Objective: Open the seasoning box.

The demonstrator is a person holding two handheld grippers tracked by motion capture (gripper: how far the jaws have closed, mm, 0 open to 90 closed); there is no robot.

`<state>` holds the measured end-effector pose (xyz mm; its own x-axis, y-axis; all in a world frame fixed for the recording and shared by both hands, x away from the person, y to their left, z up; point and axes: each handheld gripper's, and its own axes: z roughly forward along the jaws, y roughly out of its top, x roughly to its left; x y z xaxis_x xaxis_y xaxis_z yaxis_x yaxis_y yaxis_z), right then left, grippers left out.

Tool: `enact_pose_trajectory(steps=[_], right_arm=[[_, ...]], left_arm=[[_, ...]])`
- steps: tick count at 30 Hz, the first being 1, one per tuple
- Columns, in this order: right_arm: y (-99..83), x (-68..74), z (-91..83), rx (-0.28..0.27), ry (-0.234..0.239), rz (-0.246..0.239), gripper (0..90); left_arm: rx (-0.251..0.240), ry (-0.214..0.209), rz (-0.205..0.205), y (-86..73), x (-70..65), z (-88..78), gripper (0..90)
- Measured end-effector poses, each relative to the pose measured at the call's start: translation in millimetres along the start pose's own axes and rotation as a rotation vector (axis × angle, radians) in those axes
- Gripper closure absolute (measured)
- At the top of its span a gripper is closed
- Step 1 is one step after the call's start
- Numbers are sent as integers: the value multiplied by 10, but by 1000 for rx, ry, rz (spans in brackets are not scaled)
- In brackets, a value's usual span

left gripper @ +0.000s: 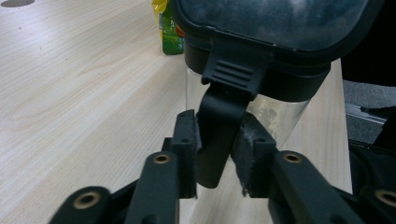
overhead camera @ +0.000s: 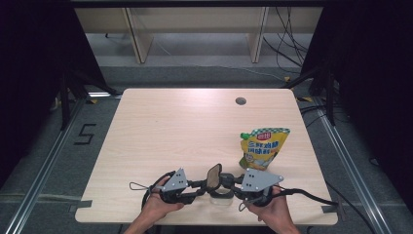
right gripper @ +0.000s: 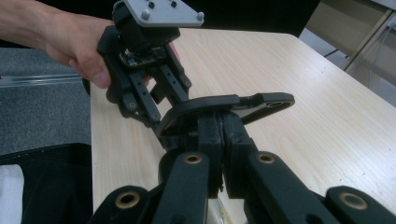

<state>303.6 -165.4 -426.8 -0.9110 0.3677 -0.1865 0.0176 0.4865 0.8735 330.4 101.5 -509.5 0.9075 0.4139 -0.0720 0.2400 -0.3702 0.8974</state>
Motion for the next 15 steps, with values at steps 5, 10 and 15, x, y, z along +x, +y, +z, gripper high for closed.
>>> enact_pose_trajectory(steps=[5,10,15], right_arm=[[72,25,52,-10,7,-14,887],[129,32,114,-17,17,-29,887],[179,54,177,-27,45,-11,887]], left_arm=[[9,14,3,3,-47,-6,715],[16,18,4,14,-62,-6,717],[25,34,-11,19,-94,-2,718]])
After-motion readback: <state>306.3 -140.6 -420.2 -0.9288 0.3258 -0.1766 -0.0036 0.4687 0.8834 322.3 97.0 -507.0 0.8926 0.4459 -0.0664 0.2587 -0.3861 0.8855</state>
